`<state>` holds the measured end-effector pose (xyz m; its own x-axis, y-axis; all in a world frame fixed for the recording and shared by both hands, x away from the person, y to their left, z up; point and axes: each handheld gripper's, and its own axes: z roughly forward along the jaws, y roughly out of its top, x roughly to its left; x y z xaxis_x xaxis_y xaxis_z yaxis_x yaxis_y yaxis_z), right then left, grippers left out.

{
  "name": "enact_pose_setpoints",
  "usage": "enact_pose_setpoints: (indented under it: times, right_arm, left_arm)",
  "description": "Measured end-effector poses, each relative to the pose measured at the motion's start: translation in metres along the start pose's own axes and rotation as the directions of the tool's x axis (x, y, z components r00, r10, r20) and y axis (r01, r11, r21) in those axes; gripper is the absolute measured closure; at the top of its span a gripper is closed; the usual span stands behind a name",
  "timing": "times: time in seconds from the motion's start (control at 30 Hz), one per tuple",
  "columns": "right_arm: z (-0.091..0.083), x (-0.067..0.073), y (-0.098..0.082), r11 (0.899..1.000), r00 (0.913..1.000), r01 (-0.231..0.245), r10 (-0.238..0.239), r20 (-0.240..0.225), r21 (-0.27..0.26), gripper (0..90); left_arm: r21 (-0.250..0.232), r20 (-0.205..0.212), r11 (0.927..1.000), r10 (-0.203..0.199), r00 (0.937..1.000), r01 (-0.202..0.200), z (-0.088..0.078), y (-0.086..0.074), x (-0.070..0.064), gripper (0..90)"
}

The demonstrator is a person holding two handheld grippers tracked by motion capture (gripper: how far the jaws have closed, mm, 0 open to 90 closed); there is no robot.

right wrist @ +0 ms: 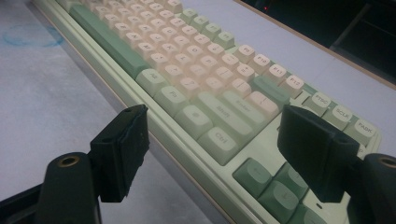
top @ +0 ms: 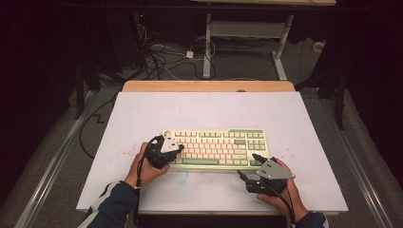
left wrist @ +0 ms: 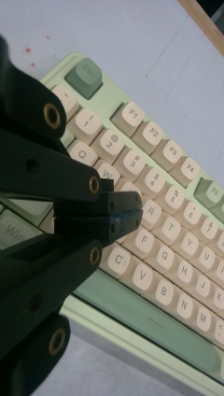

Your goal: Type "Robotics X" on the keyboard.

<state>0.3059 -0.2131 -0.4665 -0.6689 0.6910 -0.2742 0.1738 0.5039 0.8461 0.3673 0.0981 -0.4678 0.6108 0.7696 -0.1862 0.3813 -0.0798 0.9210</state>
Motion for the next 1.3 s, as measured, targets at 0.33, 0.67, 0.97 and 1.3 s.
enact_pose_setpoints:
  times: [0.33, 0.67, 0.97, 1.3]
  right_arm:
    - [0.0004, 0.0003, -0.0002, 1.0, 1.0, 0.003, -0.003, -0.007, 0.001, 25.9]
    - [0.0012, 0.0012, -0.0004, 1.0, 0.9999, 0.006, -0.006, -0.01, 0.008, 25.9]
    - [0.0013, 0.0019, -0.0002, 1.0, 0.9998, 0.011, -0.011, -0.014, 0.009, 25.9]
    - [0.0015, 0.0027, -0.0001, 1.0, 0.9997, 0.017, -0.016, -0.018, 0.013, 25.9]
  left_arm:
    - [0.018, -0.021, 0.9998, -0.003, 0.9998, 0.004, 0.006, -0.0015, 0.0044, 86.9]
    - [0.021, -0.023, 0.9998, -0.002, 0.9997, 0.002, 0.0068, -0.0021, 0.0037, 86.7]
    - [0.02, -0.025, 0.9998, 0.0, 0.9997, 0.0, 0.0075, -0.0022, 0.0041, 86.7]
    - [0.023, -0.026, 0.9997, 0.004, 0.9997, -0.003, 0.0078, -0.003, 0.0033, 86.6]
